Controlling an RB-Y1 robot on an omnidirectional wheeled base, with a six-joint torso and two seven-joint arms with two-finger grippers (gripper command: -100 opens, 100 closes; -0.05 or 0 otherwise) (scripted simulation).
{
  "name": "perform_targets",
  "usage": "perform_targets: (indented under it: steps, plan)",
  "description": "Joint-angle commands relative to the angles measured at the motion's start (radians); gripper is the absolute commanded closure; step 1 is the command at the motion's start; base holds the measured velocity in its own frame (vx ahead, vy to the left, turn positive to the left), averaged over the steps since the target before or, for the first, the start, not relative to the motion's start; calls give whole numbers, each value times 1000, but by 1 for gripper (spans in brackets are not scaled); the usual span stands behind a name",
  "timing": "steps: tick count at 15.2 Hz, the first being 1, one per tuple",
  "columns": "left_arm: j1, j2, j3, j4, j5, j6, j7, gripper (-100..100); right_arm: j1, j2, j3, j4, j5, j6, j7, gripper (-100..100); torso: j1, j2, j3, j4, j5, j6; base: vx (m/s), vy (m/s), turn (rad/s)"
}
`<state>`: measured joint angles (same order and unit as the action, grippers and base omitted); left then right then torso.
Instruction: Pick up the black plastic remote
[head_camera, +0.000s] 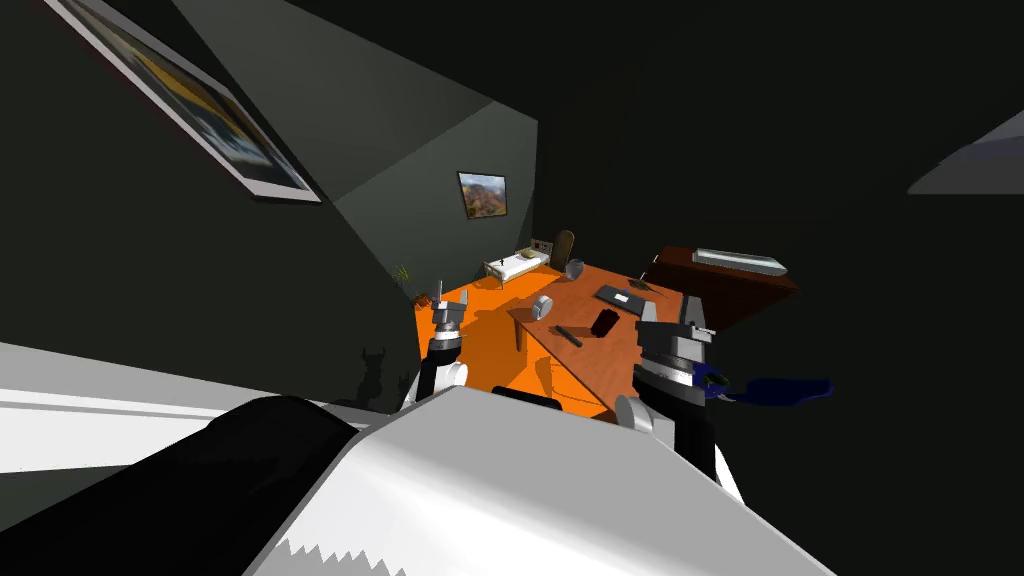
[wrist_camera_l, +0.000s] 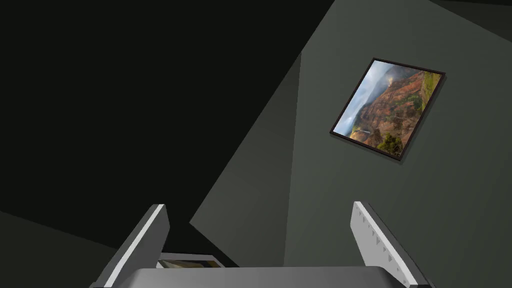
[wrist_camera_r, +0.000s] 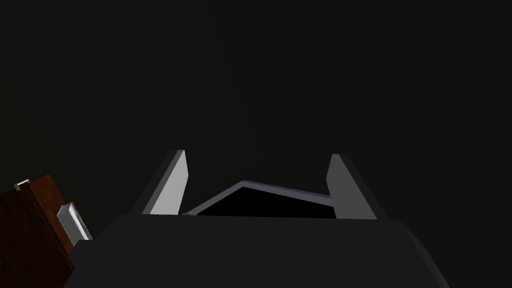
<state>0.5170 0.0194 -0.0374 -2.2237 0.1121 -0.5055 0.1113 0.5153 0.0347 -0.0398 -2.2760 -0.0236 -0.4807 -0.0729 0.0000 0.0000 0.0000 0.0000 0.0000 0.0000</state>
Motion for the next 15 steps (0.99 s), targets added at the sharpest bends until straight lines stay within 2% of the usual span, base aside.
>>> perform_targets:
  steps: [1,2,6,7,11,12,14,15]
  plan:
    - [0,0,0,0,0,0,0,0,2,-43,1,7,-10,7,-6,-100,0,0,0,0,0,0,3,3,50]
    - [0,0,0,0,0,0,0,0,2,-43,1,7,-10,7,-6,-100,0,0,0,0,0,0,5,4,54]
    - [0,0,0,0,0,0,0,0,8,-139,3,37,-49,37,-29,-100,0,-1,0,0,0,0,12,6,86]
    - [0,0,0,0,0,0,0,0,8,-140,3,37,-49,37,-29,-100,0,-1,-1,0,0,0,13,5,76]
    - [0,0,0,0,0,0,0,0,19,-236,8,87,-115,86,-68,-100,0,-2,-1,0,0,0,20,11,144]
    - [0,0,0,0,0,0,0,0,19,-236,8,87,-115,86,-68,-100,0,-2,-1,0,0,0,22,10,104]
    - [0,0,0,0,0,0,0,0,28,-294,12,129,-171,128,-101,-100,0,-2,-1,0,0,0,29,15,195]
    - [0,0,0,0,0,0,0,0,28,-298,12,129,-171,128,-101,-100,1,-2,-1,-1,0,-1,31,10,175]
